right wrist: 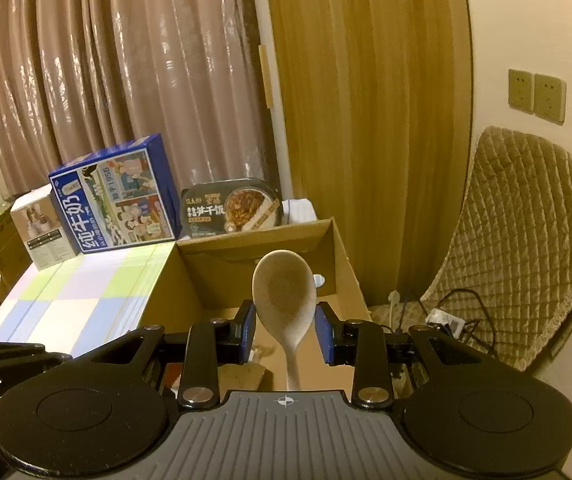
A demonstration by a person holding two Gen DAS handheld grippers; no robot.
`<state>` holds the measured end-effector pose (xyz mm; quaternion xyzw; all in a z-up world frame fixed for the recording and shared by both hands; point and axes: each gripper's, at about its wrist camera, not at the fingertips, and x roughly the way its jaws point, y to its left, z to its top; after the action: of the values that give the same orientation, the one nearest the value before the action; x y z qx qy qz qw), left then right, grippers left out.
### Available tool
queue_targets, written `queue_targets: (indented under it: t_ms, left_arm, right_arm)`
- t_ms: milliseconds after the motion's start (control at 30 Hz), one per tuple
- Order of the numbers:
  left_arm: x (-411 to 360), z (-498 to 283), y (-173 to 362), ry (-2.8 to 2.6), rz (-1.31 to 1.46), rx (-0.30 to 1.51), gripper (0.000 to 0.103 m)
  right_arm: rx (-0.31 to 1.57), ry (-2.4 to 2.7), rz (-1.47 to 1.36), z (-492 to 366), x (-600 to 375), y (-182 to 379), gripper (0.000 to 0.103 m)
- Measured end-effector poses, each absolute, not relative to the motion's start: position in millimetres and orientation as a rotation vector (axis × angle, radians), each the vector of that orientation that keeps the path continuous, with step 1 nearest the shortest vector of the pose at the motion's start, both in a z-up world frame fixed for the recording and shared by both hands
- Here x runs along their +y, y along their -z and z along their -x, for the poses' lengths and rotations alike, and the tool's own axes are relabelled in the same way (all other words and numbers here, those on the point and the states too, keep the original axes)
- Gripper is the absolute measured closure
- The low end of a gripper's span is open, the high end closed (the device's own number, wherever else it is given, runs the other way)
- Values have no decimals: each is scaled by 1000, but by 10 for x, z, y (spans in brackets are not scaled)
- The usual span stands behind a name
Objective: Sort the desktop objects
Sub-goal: 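Open the left tool dropping the candy while the right releases the spoon into the box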
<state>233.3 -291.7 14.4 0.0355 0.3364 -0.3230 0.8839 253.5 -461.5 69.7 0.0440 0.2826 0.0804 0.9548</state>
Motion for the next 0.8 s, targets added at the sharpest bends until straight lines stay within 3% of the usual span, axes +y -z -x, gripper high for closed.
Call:
queue_targets:
  t_ms: [167,267,800]
  left_arm:
    - [-2939,-2380,-139,670,-71,702,66]
    - [-2944,-2401,-130,669,-63,711,57]
    - [-2723,-2329,-183,617,-37,673,57]
  right_arm:
    - [581,-168,-85,-2603,-4594,-677,74]
    - [584,-168,-86,-2612,-4591,-654,74]
    - [601,-176,-97,-2636,-4574,-592,73]
